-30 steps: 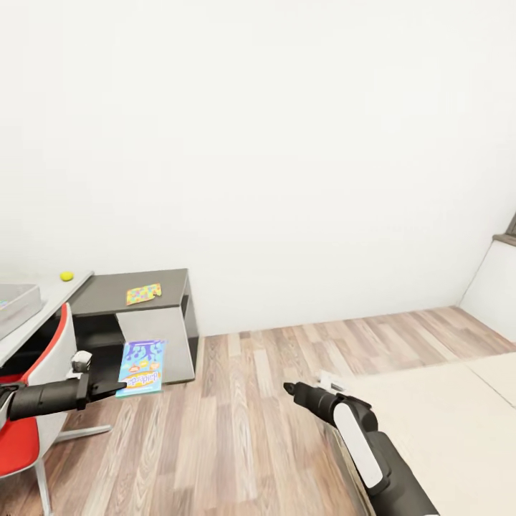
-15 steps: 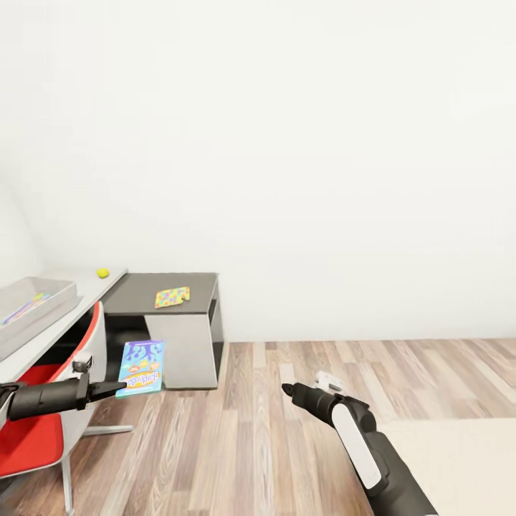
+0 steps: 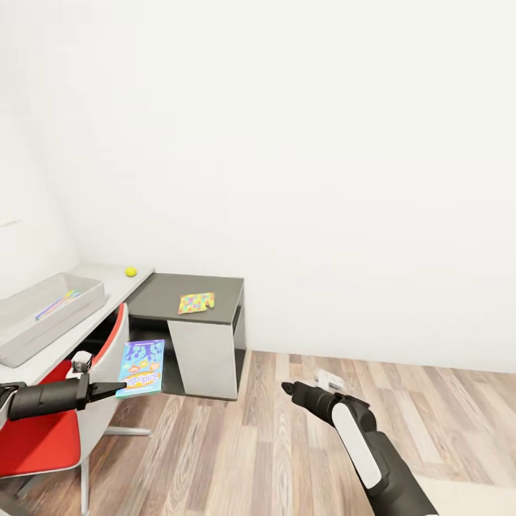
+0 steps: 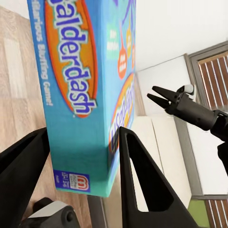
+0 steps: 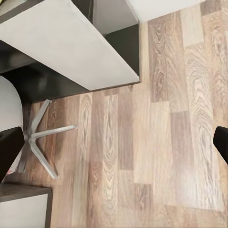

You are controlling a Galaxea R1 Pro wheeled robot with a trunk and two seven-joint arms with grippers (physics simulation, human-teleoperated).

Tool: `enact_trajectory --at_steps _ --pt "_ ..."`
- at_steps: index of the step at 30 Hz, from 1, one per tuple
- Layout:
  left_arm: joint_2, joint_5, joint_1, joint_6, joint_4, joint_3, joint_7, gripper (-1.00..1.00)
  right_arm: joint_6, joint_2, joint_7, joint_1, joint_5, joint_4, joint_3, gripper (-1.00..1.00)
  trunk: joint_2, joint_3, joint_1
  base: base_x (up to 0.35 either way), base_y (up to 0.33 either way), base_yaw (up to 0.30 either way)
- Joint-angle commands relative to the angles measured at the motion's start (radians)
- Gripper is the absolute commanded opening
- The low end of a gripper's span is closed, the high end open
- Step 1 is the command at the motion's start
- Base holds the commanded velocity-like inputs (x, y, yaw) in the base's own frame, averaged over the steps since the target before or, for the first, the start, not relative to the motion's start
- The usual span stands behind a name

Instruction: Put all the toys in the child's room - the three board games (two on the bed and one on the table), the two jigsaw puzzles on the table, and the tennis ball on the table - inside the toy box on the table in the child's room.

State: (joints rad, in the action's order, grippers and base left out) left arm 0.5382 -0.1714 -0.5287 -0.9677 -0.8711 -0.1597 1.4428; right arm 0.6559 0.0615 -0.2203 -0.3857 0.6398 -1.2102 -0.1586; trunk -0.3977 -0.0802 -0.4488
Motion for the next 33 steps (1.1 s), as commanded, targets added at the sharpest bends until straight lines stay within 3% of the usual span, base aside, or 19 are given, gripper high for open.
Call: enact_trajectory --at_steps 1,9,11,17,26,28,31,33 --pt "0.000 -0.004 -0.001 -0.011 0.000 0.000 0.002 -1.00 0.002 0.000 -0.010 -0.001 0.011 -0.002 -0.001 1.00 -0.002 -0.003 -0.001 0.328 0.000 0.182" --pt "0.000 -0.004 -0.001 -0.011 0.000 0.000 0.002 -1.00 -0.027 -0.001 -0.010 -0.001 0.010 -0.003 -0.006 1.00 -0.002 -0.013 -0.001 0.328 0.000 0.151" --pt "0.000 -0.004 -0.001 -0.011 0.000 0.000 0.002 -1.00 -0.048 -0.001 -0.010 -0.001 0.010 -0.003 -0.028 1.00 -0.002 -0.013 -0.001 0.328 0.000 0.040" --pt "0.000 -0.004 -0.001 -0.011 0.000 0.000 0.003 -1.00 -0.058 -0.003 -0.010 -0.001 0.010 -0.007 -0.047 1.00 -0.002 -0.014 -0.001 0.301 0.000 0.010" --pt "0.001 -0.010 -0.001 -0.001 -0.001 -0.001 0.022 -1.00 -0.059 -0.003 -0.010 0.001 0.012 -0.059 -0.053 1.00 -0.002 -0.014 -0.001 0.086 0.000 0.001" --pt "0.003 -0.011 0.000 0.011 -0.002 -0.002 0.042 -1.00 -0.059 -0.003 -0.010 0.001 0.012 -0.060 -0.053 1.00 -0.002 -0.014 -0.001 0.008 0.000 0.000" --pt "0.010 -0.012 0.001 0.040 -0.006 -0.019 0.123 -1.00 -0.059 -0.004 -0.009 0.003 0.011 -0.062 -0.053 1.00 -0.002 -0.014 -0.001 0.004 0.000 0.000" --pt "0.013 -0.013 0.002 0.053 -0.016 -0.040 0.128 -1.00 -0.059 -0.005 -0.009 0.005 0.011 -0.065 -0.054 1.00 -0.002 -0.014 -0.001 0.001 0.000 0.000"
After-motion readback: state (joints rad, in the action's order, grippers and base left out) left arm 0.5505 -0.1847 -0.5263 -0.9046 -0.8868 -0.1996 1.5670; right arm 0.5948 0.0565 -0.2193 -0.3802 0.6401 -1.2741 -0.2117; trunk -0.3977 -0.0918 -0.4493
